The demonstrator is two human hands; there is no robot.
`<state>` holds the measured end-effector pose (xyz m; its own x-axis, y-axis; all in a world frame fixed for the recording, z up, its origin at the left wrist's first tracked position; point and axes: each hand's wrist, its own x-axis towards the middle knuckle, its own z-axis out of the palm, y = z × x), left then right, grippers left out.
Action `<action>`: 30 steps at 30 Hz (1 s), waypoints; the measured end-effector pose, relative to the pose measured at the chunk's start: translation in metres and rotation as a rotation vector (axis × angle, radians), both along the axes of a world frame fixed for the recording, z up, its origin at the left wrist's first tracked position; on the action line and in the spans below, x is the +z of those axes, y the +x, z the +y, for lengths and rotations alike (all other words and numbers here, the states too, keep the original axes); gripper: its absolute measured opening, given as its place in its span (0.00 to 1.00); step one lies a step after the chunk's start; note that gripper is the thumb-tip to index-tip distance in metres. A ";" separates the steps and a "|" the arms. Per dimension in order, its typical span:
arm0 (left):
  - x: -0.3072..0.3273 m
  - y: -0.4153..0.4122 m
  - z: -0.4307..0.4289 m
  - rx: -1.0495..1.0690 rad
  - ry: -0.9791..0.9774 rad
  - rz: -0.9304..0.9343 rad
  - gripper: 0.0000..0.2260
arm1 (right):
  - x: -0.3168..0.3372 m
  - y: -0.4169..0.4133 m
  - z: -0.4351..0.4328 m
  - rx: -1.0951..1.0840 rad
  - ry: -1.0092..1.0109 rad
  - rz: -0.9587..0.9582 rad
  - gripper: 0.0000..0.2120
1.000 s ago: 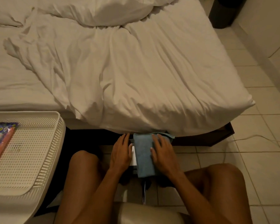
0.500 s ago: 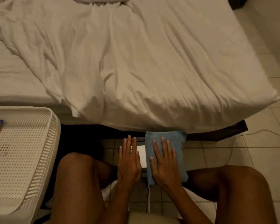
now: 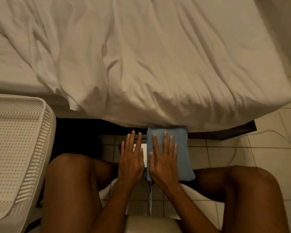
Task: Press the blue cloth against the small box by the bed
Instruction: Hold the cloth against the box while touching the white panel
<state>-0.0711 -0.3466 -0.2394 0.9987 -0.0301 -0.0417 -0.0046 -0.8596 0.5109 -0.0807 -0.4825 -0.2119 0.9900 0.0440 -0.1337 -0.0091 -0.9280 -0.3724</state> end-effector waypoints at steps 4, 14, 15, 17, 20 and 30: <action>0.001 0.004 0.001 0.028 -0.024 0.007 0.24 | 0.000 -0.018 0.002 0.039 -0.013 -0.005 0.32; 0.003 0.003 0.000 0.050 -0.086 -0.006 0.25 | 0.004 0.001 0.003 0.069 -0.044 -0.028 0.36; 0.003 0.003 0.000 0.047 -0.079 -0.008 0.25 | 0.004 0.004 0.003 0.075 -0.042 -0.034 0.36; 0.003 0.003 -0.001 0.055 -0.071 -0.020 0.25 | 0.003 0.003 0.002 0.074 -0.041 -0.043 0.36; 0.005 0.002 -0.001 0.055 -0.069 -0.019 0.25 | -0.001 -0.015 0.001 0.086 -0.046 -0.048 0.35; 0.004 0.002 -0.001 0.049 -0.086 -0.008 0.26 | 0.001 0.023 0.004 0.047 -0.033 -0.017 0.33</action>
